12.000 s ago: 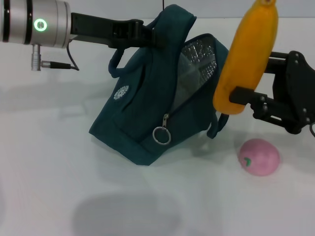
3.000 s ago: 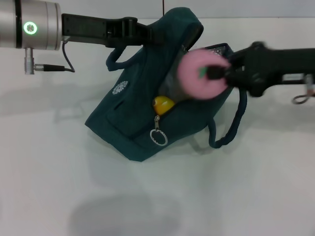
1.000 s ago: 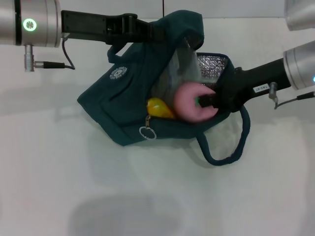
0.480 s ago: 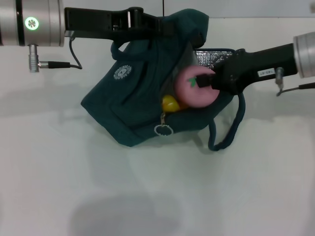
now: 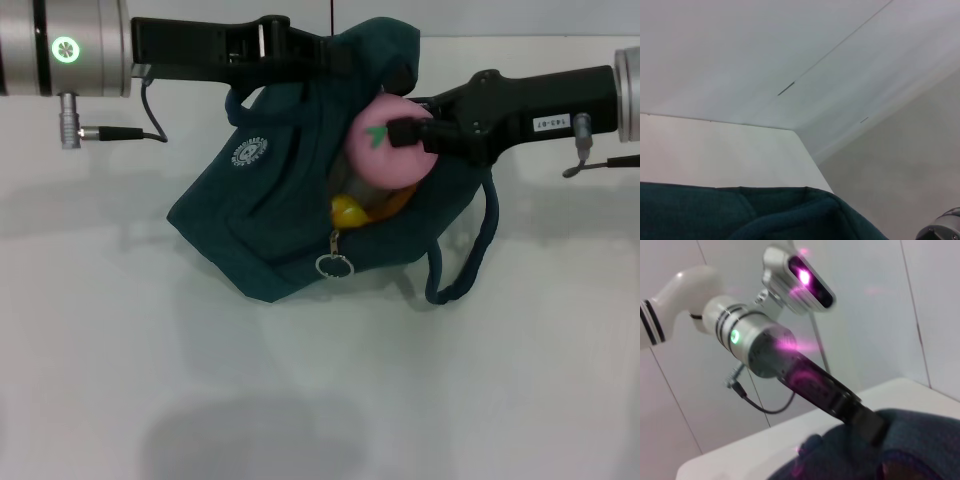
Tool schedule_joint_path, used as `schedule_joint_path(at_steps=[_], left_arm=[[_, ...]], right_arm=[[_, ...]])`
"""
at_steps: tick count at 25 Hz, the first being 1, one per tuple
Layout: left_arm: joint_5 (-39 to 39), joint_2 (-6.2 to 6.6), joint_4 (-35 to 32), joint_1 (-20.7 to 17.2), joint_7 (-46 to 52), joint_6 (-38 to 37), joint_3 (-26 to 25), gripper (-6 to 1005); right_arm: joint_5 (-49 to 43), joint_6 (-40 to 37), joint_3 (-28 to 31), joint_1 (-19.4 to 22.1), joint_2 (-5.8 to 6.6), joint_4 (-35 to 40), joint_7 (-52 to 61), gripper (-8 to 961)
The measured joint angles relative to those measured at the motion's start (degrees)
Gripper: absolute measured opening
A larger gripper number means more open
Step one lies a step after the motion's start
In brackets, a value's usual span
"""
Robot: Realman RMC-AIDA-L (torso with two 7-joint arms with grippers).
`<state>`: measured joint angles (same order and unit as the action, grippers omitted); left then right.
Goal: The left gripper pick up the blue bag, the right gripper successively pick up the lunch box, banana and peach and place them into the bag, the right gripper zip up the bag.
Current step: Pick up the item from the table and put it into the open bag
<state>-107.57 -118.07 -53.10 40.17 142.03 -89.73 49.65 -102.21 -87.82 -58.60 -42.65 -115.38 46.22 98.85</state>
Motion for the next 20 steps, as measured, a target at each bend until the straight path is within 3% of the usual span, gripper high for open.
schedule_joint_path(at_steps=[10,20], left_arm=[[0.4,-0.19,0.0,0.3,0.0,0.0,0.1,61],[0.6,-0.31,0.0,0.2,0.0,0.0,0.1,62]], right_arm=[[4.2,2.2,-3.5,-2.5,-0.49,-6.6,-6.0,108],[4.5,11.7,-10.2,-4.2,-0.65,-9.9,-7.5,117]])
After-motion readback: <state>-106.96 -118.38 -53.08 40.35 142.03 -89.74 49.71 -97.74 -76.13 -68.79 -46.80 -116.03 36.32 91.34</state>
